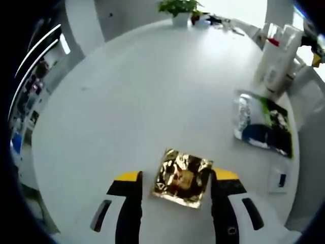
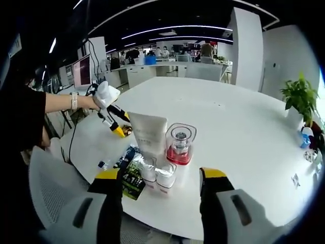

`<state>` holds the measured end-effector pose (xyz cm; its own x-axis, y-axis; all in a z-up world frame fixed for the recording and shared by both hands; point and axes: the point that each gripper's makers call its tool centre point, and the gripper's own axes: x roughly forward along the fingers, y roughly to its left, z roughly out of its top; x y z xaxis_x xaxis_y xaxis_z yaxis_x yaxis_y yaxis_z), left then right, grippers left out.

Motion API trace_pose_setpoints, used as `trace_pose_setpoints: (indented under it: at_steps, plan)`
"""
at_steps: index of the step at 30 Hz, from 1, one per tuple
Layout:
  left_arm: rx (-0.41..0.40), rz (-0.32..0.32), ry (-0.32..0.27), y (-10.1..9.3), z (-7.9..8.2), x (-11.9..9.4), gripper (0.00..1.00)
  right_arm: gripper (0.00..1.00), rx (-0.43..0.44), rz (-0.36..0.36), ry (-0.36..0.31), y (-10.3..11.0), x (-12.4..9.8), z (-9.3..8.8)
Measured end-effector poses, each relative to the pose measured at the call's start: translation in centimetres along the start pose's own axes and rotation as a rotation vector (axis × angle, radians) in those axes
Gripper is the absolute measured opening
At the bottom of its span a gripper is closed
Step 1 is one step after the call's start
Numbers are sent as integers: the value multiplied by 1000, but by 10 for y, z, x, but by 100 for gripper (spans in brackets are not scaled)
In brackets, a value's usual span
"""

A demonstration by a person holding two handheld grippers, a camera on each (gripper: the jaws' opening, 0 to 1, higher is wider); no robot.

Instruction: Arrange the skincare products in the storage area until every visible bottle or jar stands upright without overlapping.

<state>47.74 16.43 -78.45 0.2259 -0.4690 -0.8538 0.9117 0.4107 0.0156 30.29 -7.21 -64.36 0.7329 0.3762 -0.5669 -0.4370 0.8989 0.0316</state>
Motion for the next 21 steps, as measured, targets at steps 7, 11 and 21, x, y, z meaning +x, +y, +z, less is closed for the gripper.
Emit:
trace_pose_setpoints:
  at_steps: [7,11,21]
  plan:
    - [-8,-17,-11,-7,1,0,45,62,-13,-4,-1,-3,0,4]
    - [15,-27,-10,-13,3,-1,43,62,-17,3,-1,0,1,5]
    - [84,-69,44,-20,-4,-4,40,61,-27,15,8,3,1,3]
